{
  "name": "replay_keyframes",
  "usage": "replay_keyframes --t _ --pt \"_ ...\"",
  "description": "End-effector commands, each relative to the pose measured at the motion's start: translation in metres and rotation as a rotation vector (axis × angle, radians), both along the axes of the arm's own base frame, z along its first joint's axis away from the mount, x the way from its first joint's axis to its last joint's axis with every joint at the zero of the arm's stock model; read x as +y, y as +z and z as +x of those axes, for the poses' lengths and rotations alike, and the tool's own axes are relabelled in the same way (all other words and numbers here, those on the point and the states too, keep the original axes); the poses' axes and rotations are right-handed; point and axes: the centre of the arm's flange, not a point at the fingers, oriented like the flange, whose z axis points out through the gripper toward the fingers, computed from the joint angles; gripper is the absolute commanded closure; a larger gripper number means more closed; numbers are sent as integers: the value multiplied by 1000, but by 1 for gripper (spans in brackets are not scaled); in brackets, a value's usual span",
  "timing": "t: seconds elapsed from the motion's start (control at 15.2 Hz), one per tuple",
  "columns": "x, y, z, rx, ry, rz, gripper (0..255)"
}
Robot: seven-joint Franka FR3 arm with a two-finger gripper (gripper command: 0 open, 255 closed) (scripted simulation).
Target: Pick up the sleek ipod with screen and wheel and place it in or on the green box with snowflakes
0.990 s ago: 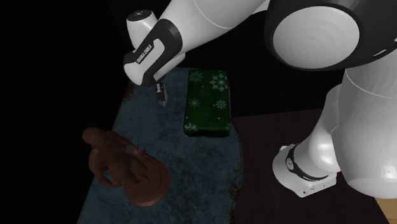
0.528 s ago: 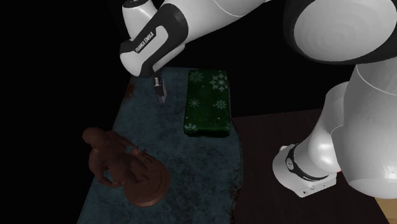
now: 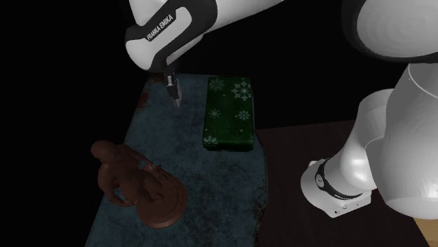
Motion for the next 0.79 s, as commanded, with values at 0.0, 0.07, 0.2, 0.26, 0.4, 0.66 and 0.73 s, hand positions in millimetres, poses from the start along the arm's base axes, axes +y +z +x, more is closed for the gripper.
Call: replay_keyframes --t 0.0,0.07,0.2,0.26,0.4,0.66,0.73 --pt "1 12 0 0 0 0 255" --pt "1 17 0 0 0 0 255" --pt "1 27 0 0 0 0 255" --pt "1 33 0 0 0 0 255" --pt "1 43 0 0 0 0 255" --pt "1 64 0 0 0 0 255" --pt "1 70 0 0 0 0 255"
